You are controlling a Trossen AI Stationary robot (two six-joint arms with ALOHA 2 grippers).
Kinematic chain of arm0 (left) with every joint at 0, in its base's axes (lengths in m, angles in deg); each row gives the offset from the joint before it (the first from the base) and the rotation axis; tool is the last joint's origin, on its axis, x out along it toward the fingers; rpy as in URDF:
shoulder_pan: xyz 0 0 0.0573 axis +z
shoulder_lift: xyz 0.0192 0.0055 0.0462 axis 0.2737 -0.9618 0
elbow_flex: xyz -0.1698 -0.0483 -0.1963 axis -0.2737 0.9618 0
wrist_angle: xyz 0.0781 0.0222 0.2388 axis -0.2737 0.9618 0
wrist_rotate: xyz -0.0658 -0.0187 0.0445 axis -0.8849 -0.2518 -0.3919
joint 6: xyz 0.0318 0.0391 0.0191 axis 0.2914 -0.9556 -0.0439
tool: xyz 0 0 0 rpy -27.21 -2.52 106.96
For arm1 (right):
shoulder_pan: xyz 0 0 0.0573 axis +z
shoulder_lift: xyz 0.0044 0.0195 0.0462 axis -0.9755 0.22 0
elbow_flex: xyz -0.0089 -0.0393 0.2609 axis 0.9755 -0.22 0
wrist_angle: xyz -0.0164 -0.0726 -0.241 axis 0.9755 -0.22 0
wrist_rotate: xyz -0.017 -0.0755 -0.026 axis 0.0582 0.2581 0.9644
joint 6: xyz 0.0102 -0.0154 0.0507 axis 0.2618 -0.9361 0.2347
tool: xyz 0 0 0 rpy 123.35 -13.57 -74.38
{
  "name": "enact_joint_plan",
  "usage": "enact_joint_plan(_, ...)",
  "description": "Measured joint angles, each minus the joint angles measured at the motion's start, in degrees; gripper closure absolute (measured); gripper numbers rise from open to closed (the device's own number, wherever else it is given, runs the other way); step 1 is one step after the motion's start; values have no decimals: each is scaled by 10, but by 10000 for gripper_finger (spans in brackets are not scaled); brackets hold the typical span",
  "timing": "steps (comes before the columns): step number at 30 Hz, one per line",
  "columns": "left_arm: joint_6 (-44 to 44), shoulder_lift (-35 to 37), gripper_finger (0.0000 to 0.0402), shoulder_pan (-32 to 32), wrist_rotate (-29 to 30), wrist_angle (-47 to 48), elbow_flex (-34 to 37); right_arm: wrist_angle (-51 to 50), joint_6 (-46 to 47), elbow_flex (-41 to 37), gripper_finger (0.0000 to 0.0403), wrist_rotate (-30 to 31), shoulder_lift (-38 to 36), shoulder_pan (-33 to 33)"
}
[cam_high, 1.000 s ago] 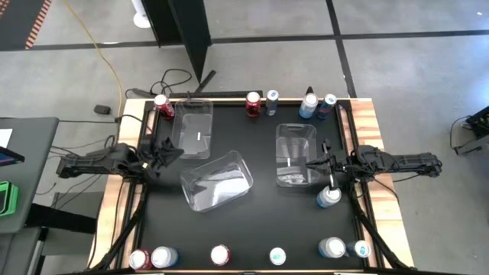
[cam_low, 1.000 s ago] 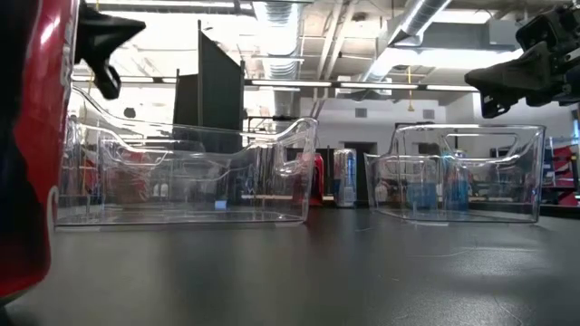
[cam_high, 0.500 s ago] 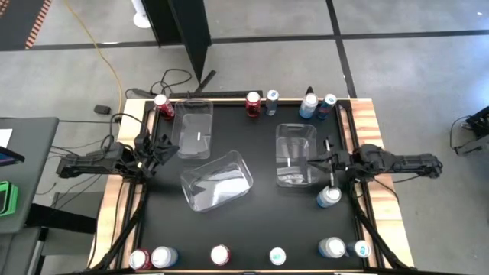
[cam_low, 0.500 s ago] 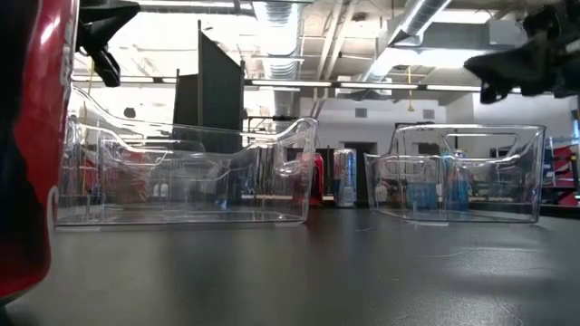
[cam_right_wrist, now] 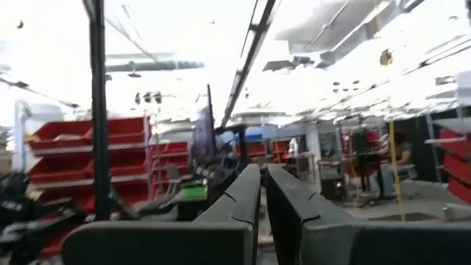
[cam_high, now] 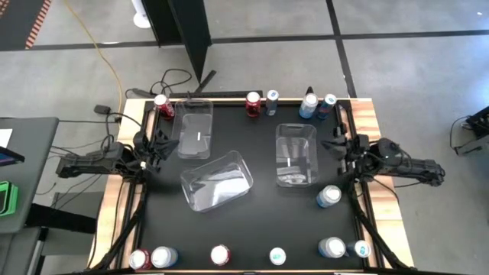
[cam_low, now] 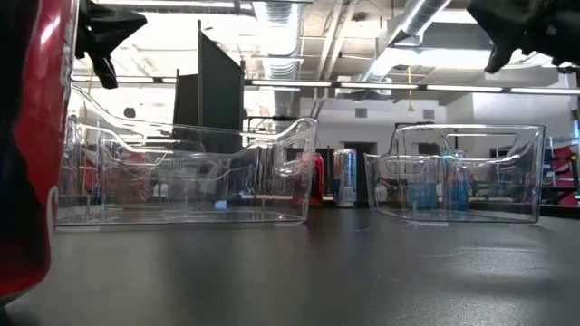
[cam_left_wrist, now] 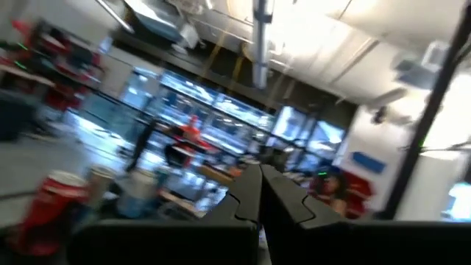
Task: Sort soda cans
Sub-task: Put the top left red soda can into the left transparent bin
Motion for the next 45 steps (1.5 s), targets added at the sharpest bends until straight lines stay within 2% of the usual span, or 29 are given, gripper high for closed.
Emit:
enact_joint_plan(4,-56,-23,387,0,57,-19,-1,1,0,17,356,0,-1,-24)
enact_joint_plan(14,-109,-105,298,0,151,-119,-3,0,0,33,356,1,0,-81)
enact_joint_plan(18,-145,-147,277,6,239,-115,-44,-5,-1,33,356,1,1,-105)
enact_joint_plan(21,-177,-185,270,23,277,-103,-96,-9,-2,33,356,1,1,-119)
enact_joint_plan(25,-190,-237,267,59,292,-30,-188,-10,-5,34,356,1,4,-131)
enact_joint_plan(31,-158,-314,266,129,293,133,-332,-10,-35,34,356,1,4,-141)
enact_joint_plan(36,-110,-389,266,199,289,346,-460,-8,-35,34,356,1,4,-139)
enact_joint_plan(40,-113,-455,266,266,240,501,-556,-8,-27,34,356,1,4,-139)
enact_joint_plan(45,-175,-527,241,356,167,596,-662,-8,-25,34,356,1,4,-139)
